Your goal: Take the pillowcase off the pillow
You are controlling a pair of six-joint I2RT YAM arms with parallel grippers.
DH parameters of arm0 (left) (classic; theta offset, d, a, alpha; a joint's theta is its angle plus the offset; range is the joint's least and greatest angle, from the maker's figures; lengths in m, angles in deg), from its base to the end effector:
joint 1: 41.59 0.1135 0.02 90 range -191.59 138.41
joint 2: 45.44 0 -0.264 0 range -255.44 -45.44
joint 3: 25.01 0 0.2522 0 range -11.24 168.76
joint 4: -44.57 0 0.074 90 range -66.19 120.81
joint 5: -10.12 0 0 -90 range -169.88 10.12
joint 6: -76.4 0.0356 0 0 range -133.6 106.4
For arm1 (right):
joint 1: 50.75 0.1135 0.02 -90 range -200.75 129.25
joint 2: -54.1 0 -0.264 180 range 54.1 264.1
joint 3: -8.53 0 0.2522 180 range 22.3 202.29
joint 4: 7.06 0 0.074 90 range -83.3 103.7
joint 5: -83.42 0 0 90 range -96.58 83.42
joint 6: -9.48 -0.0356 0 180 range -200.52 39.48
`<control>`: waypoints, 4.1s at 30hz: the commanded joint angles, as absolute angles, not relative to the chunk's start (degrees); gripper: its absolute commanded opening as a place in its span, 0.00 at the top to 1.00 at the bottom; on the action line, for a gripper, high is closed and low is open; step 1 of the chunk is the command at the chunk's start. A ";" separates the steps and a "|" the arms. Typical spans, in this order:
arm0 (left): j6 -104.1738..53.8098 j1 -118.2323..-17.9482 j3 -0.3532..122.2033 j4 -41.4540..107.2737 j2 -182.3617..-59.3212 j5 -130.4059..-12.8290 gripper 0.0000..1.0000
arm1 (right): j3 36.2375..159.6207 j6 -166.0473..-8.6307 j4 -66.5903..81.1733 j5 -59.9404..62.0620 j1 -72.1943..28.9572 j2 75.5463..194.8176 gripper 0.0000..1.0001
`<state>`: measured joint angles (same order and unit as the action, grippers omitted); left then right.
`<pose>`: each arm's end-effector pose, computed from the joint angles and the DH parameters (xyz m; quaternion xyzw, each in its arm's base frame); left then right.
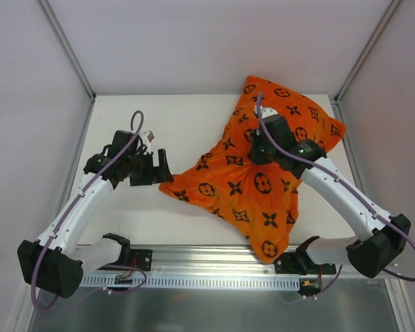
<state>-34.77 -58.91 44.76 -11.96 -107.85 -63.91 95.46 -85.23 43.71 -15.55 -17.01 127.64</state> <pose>0.2058 -0.0744 0.2979 0.0173 0.9292 -0.2368 0.2832 0.2337 0.1494 0.3588 -0.1904 0.8738 0.0793 0.4403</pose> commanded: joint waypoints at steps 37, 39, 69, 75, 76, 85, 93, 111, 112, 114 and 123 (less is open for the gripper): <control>-43.83 -70.67 50.10 -12.70 -104.76 -66.86 0.09 | 113.02 -88.24 43.44 -9.92 -26.61 136.12 0.04; -45.33 -73.48 50.98 -12.09 -106.60 -68.36 0.06 | 106.60 -89.05 43.17 -9.13 -31.48 133.74 0.04; -63.08 -94.08 42.04 4.27 -121.85 -77.86 1.00 | 77.76 -95.99 25.95 20.58 -64.63 130.13 0.04; -62.91 -79.83 35.16 -0.46 -94.59 -81.01 1.00 | 73.01 -97.74 24.45 19.09 -66.56 126.44 0.04; -61.95 -78.95 37.08 -1.87 -92.39 -82.67 1.00 | 72.14 -98.19 23.58 18.82 -66.65 126.00 0.04; -58.17 -77.36 45.44 -8.30 -92.98 -86.29 1.00 | 69.58 -97.76 21.99 10.13 -68.23 128.10 0.04; -56.76 -76.92 48.34 -10.24 -93.77 -87.26 1.00 | 73.18 -98.18 19.71 7.92 -68.41 138.28 0.04; -53.60 -76.83 51.59 -10.85 -95.09 -85.42 1.00 | 68.96 -114.63 -2.88 13.28 -69.38 144.99 0.99; -53.07 -76.75 52.03 -10.94 -95.27 -85.24 1.00 | 68.79 -114.36 -2.71 13.20 -69.38 143.59 0.99; -51.40 -76.75 53.87 -11.20 -95.79 -85.24 1.00 | 68.17 -113.92 -1.84 12.58 -69.47 137.79 0.99; -43.76 -76.75 67.85 -16.91 -97.56 -94.46 1.00 | 78.69 -108.92 17.75 7.14 -69.64 110.65 0.99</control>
<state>-48.52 -77.47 60.83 -19.04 -98.91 -87.87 72.03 -111.38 11.62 9.98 -69.20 117.85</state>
